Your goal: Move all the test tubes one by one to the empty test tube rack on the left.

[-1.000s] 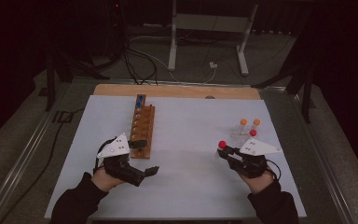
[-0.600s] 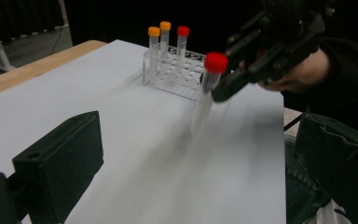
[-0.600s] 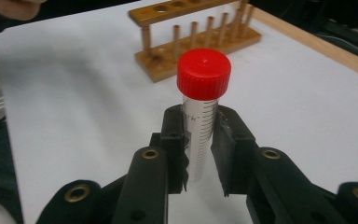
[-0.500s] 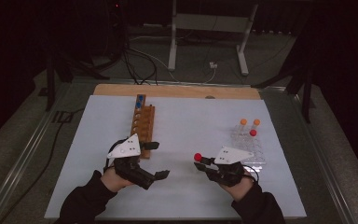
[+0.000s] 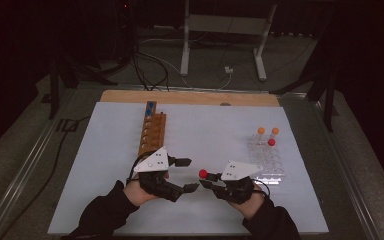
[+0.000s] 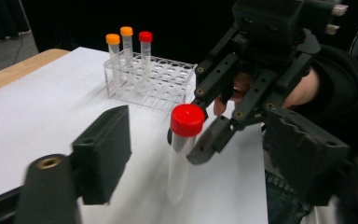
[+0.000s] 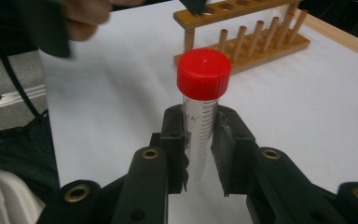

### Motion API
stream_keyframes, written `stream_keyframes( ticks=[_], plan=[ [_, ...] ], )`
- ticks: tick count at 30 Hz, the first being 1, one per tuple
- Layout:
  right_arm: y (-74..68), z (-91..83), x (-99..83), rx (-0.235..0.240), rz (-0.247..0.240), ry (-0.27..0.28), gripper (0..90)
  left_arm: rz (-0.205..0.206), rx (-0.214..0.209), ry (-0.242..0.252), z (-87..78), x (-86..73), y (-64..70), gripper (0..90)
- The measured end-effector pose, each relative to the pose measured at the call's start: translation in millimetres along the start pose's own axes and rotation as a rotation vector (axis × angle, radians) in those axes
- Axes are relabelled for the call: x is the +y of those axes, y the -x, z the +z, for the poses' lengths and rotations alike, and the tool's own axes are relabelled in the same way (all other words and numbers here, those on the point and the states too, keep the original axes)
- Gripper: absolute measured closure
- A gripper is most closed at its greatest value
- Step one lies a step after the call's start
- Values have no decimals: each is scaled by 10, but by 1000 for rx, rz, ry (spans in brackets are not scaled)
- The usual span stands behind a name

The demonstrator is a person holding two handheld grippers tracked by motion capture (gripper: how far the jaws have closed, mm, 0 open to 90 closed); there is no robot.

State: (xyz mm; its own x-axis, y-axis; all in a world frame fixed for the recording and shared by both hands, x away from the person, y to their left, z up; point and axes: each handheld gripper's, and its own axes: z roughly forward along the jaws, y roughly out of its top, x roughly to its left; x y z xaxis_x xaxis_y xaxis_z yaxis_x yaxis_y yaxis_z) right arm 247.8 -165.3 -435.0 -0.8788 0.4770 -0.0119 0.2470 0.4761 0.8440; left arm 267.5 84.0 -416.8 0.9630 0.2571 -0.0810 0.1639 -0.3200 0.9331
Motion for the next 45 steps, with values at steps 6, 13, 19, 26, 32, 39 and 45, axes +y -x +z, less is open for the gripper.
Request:
stream_keyframes(
  ticks=[6,13,19,26,32,39,45],
  plan=[
    [-57,38,18,21,-9,-4,749,13,3,-11,97,0,0,479],
    [-58,29,23,23,-6,0,749,37,0,-24,139,-15,4,642],
    [-56,32,19,22,-5,2,745,48,10,-28,145,-7,5,712],
    [-29,-32,20,-23,16,45,545,47,38,-19,56,63,-63,716],
    [40,-99,21,-42,69,75,305,38,104,0,-147,179,-221,716],
    [93,-168,23,-65,111,115,97,39,177,14,-339,328,-389,717],
    [131,-197,16,-68,124,123,18,49,260,31,-541,516,-552,717]
  ],
)
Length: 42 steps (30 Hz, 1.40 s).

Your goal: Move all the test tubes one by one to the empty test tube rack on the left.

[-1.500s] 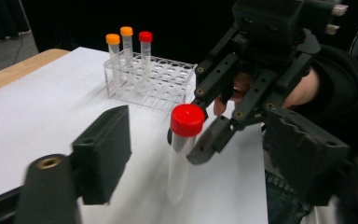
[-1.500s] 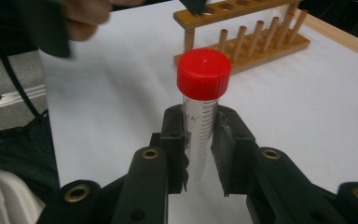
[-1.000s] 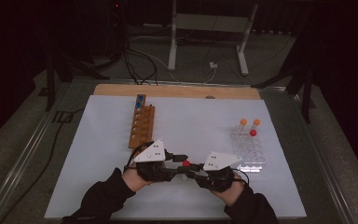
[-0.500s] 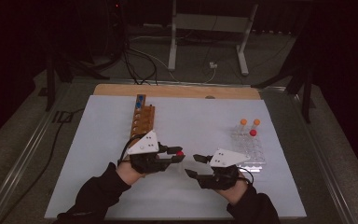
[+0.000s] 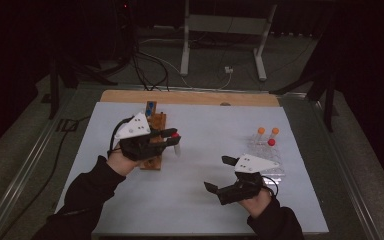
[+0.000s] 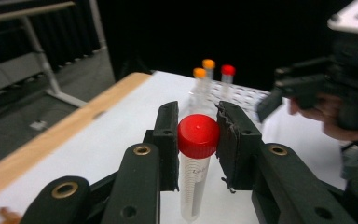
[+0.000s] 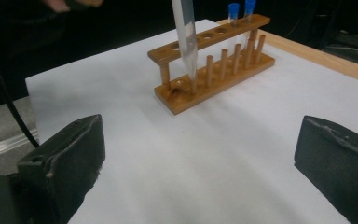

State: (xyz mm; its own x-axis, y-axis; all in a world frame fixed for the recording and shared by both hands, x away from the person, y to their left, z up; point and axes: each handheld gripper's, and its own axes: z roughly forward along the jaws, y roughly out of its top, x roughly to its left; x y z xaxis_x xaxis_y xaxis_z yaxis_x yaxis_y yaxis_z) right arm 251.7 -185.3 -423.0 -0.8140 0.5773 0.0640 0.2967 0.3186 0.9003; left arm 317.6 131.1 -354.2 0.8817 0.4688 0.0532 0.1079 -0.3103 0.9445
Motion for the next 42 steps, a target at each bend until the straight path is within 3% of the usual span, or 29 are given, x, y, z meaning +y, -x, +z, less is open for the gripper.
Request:
stream_keyframes(
  ticks=[2,8,16,17,31,42],
  plan=[
    [-4,-17,-2,-15,-16,6,16,3,27,-3,-34,43,-70,717],
    [3,-45,4,-1,-1,29,0,-4,107,-9,-94,84,-277,716],
    [7,-48,0,2,-9,27,0,-52,191,-17,-141,34,-588,716],
    [7,-44,-2,7,-8,27,0,-61,218,-28,-135,5,-667,716],
    [16,-43,-14,3,-12,37,1,-91,316,-60,-36,-176,-1030,716],
    [20,-52,-25,8,-14,35,1,-123,355,-73,82,-374,-1122,716]
  ],
)
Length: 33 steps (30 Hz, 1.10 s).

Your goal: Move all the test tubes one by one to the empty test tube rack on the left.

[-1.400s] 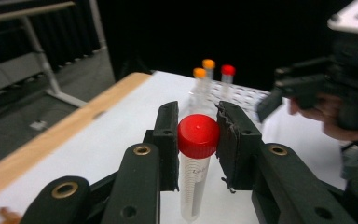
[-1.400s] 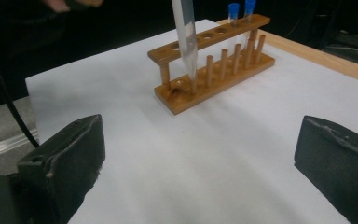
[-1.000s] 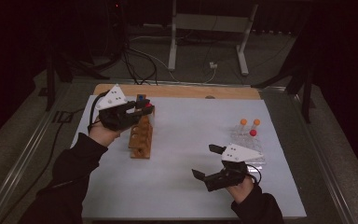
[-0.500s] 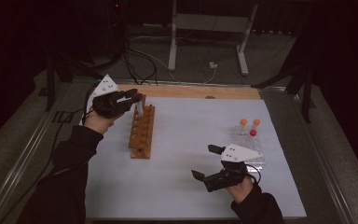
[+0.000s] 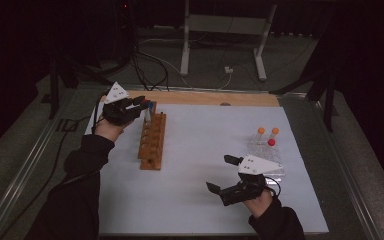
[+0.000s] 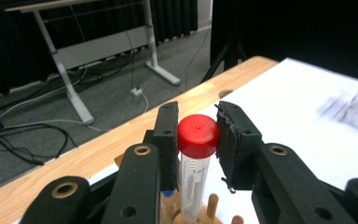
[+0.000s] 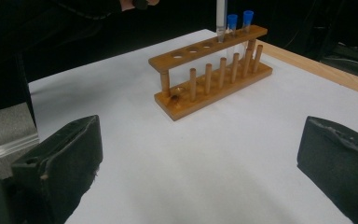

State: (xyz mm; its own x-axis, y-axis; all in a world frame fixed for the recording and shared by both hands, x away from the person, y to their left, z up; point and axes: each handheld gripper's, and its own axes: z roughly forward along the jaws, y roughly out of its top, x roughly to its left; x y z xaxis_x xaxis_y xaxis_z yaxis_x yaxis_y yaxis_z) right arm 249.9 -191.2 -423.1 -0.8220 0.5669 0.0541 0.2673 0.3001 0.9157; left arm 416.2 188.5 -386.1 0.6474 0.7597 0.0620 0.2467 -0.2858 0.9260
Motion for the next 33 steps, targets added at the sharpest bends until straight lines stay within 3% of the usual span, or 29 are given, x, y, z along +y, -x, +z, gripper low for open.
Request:
stream_keyframes(
  ticks=[13,33],
  plan=[
    [5,-1,-22,2,4,-9,1,-43,3,-70,168,-311,-16,716],
    [14,0,-26,10,6,-15,1,-56,-1,-107,253,-461,-1,713]
  ],
)
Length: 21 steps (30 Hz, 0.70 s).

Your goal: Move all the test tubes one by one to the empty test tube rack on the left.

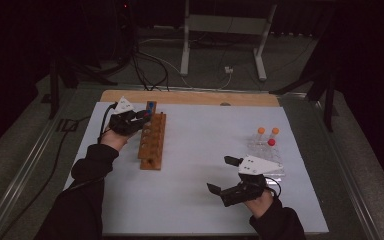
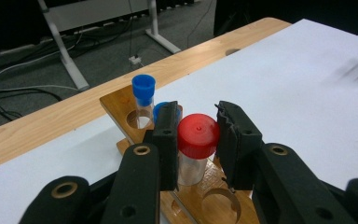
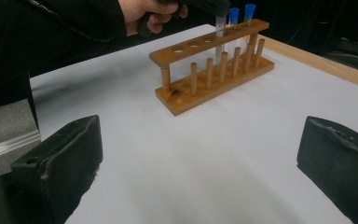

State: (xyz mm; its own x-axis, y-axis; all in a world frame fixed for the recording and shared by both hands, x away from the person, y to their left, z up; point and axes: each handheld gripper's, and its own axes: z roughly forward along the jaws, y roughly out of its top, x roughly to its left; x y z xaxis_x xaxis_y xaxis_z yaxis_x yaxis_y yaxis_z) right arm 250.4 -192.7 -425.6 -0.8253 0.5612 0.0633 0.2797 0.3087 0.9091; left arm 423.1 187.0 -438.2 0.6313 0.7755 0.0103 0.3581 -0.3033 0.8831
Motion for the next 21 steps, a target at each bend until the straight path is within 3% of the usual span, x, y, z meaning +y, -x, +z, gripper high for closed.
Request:
stream_keyframes(
  ticks=[2,4,5,8,12,15,17,18,21],
  plan=[
    [4,-6,3,1,2,2,1,6,-17,-2,-11,2,3,695],
    [10,-17,7,-2,4,9,1,-1,-32,2,-38,14,17,598],
    [10,-17,7,-2,4,9,1,-1,-40,6,-64,26,27,598],
    [28,-53,23,-9,9,21,1,1,-56,27,-162,78,79,439],
    [54,-92,39,-20,6,28,1,5,-92,63,-338,141,158,338],
    [133,-213,78,-75,-3,45,1,11,-129,84,-459,160,240,162],
    [167,-255,85,-91,-5,53,1,12,-169,97,-540,149,302,147],
    [250,-339,94,-126,10,53,1,18,-190,104,-580,139,337,74],
    [388,-470,87,-200,24,53,1,28,-223,123,-697,93,452,30]
  ],
)
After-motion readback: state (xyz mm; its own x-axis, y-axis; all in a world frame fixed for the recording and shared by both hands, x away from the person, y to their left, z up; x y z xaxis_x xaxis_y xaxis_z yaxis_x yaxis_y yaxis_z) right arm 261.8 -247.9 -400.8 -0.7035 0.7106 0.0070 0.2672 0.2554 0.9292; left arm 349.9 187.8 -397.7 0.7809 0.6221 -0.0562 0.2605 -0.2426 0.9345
